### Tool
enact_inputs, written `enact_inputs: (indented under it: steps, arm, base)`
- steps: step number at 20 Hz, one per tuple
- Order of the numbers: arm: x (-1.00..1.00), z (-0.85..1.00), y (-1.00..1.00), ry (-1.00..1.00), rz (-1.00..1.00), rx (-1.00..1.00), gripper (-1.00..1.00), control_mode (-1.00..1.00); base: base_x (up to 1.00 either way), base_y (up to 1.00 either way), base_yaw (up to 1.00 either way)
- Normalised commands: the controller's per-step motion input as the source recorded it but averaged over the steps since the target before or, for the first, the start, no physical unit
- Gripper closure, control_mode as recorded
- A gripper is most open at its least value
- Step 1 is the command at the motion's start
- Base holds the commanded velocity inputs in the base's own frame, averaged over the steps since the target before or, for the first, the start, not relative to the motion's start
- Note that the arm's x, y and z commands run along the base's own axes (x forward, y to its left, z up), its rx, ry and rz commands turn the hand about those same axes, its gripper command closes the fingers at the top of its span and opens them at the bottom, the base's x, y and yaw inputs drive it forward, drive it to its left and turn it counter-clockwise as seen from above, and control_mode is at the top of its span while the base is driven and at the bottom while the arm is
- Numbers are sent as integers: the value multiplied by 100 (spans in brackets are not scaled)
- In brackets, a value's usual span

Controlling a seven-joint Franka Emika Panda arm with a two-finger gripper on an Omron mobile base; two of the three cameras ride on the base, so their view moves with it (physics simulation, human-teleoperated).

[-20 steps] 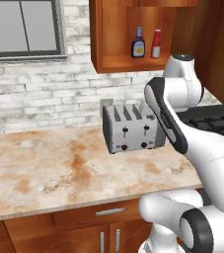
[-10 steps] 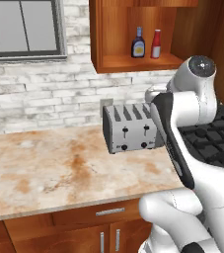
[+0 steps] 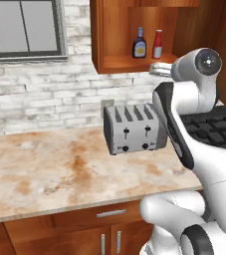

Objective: Take 2 condiments from the cabinet and move them on the counter near the stove.Make sure the condiments are lined up with each other, next to each other.

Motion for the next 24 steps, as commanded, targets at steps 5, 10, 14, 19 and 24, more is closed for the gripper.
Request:
enact_inputs:
  steps: [5, 10, 14, 19, 24]
  arm:
    - [57, 23, -30, 0, 2, 1, -100, -100]
    - [49, 0, 0, -4, 0, -4, -100, -100]
    - [62, 0, 0, 0, 0, -5, -100, -100]
    - [52, 0, -8, 0, 0, -5, -100, -100]
    - [48, 9, -18, 1, -1, 0, -100, -100]
  base:
    - [0, 0, 0]
    - [0, 0, 0]
    - [0, 0, 0]
    - [0, 0, 0]
    - [0, 0, 0]
